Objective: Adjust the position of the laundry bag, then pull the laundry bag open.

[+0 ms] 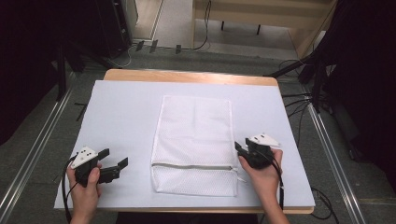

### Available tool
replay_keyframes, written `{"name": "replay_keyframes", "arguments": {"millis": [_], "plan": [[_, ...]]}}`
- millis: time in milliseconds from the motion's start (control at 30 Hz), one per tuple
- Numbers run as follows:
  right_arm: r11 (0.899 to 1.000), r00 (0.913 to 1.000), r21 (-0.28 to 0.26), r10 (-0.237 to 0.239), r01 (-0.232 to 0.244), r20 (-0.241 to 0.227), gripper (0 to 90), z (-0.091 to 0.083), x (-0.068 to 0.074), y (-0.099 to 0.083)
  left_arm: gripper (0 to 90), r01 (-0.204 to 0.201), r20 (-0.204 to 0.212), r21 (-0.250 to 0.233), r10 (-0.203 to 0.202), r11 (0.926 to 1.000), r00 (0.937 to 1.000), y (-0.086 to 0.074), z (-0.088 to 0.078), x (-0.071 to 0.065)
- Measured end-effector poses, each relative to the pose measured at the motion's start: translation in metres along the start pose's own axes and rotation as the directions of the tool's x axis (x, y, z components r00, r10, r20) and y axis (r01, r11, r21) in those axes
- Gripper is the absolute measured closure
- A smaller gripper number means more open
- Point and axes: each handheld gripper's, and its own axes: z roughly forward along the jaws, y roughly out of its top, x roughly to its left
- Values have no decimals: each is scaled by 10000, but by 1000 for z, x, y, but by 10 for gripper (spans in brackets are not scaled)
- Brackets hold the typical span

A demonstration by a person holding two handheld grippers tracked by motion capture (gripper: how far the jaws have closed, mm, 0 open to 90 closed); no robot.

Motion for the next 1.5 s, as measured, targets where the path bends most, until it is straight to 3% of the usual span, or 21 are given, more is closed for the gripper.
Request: {"name": "replay_keyframes", "arguments": {"millis": [200, 367, 667, 733, 833, 967, 1133, 1267, 1367, 1500], "plan": [[9964, 9944, -244, 791, -810, -705, 620, -41, -10, -35, 131, -266, -257, 158, 270, 9995, 9993, 0, 2, -3], [9990, 9935, -67, 430, -439, -1057, 575, -55, 1, -50, 132, -445, -329, 29, 445, 9990, 9985, 0, 0, -7], [9966, 9828, -94, 794, -821, -1668, 548, -54, 4, -54, 133, -889, -97, -395, 885, 9953, 9960, 1, -6, -26], [9973, 9791, -70, 711, -737, -1906, 562, -52, 7, -54, 132, -970, 44, -336, 972, 9947, 9953, 1, -6, -31], [9981, 9810, 48, 618, -620, -1840, 570, -50, 11, -55, 133, -1011, 251, -338, 1019, 9943, 9945, 1, -4, -39], [9978, 9763, 232, 653, -619, -2062, 582, -50, 11, -56, 133, -1038, 604, -371, 1059, 9939, 9925, 3, -1, -51], [9962, 9713, 710, 653, -502, -2286, 534, -46, 12, -57, 133, -1446, 894, -292, 1466, 9891, 9851, 7, 3, -72], [9927, 9687, 1193, 490, -203, -2434, 511, -44, 14, -58, 133, -1180, 1393, -400, 1225, 9922, 9827, 16, 5, -91], [9924, 9654, 1233, 382, -63, -2580, 502, -41, 17, -59, 134, -1449, 1755, -388, 1495, 9887, 9731, 22, 11, -110], [9916, 9679, 1293, 254, 74, -2501, 493, -37, 21, -60, 134, -1693, 2318, -203, 1693, 9854, 9579, 29, 27, -136]]}}
